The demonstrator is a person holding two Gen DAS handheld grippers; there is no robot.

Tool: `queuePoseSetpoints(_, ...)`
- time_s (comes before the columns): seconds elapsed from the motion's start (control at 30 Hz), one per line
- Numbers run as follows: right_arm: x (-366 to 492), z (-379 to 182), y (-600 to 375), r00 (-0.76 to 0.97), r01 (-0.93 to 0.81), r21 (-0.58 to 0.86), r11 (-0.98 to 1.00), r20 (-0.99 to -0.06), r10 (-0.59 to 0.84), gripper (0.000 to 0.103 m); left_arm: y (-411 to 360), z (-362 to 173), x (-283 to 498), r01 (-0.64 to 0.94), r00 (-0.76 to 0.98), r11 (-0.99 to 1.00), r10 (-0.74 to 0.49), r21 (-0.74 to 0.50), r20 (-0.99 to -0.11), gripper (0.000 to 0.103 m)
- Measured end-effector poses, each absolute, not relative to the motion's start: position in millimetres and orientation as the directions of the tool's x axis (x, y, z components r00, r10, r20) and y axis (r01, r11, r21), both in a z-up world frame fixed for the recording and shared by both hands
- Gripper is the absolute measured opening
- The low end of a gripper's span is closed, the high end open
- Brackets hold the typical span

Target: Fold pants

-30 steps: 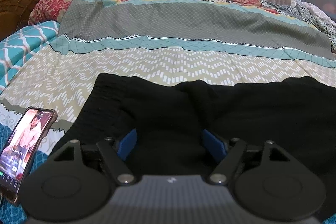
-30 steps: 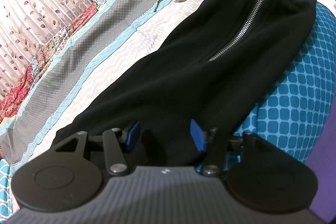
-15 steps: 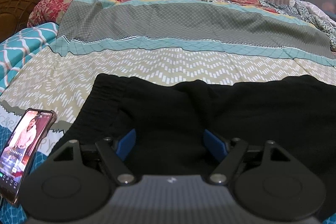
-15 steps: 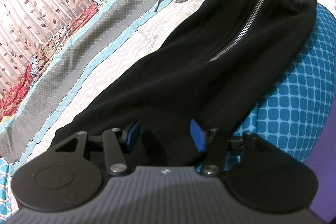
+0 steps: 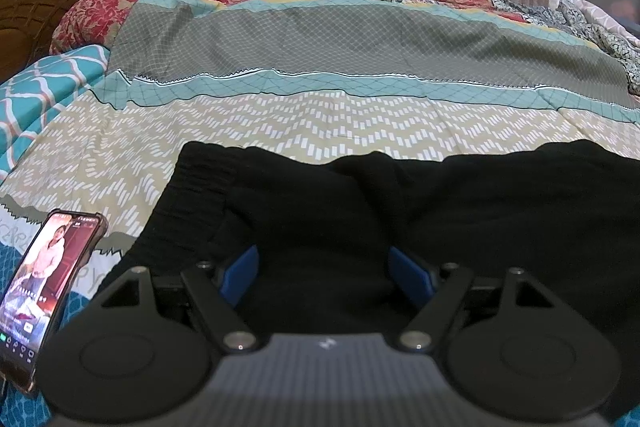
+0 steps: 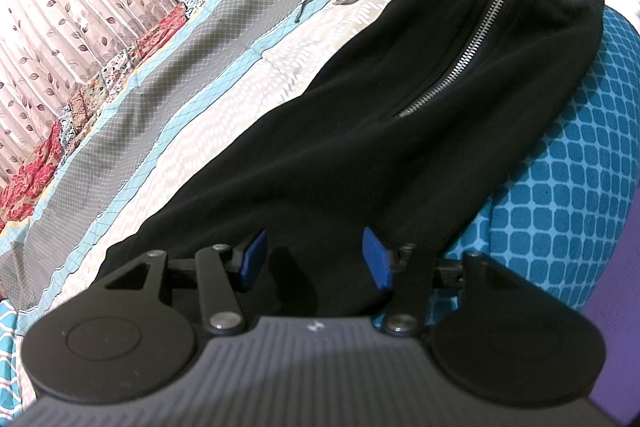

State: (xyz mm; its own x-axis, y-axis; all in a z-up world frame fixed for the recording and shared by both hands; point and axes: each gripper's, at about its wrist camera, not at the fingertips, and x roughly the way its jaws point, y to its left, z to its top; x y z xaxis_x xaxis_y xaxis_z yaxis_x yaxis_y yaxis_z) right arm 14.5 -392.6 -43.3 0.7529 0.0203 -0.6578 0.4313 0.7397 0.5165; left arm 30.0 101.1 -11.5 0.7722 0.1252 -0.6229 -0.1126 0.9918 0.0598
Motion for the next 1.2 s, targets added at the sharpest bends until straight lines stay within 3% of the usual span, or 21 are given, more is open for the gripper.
queuePoseSetpoints(1.13,14.4,-39.8,-391.3,0.750,0.423,0.512,0.747,-0.661,0.027,0.056,102.2,-7.9,30.4,-0.100,0.764,0.993,0.121,0.069,-0.634,0.075)
queuePoseSetpoints(1.2,13.5,-31.9,-387.6,0.746,0.421,0.482,0.768,-0.666,0.010,0.056,107.2,5.8,25.6,-0.106,0.764,0.994,0.095,0.020,-0.638,0.074)
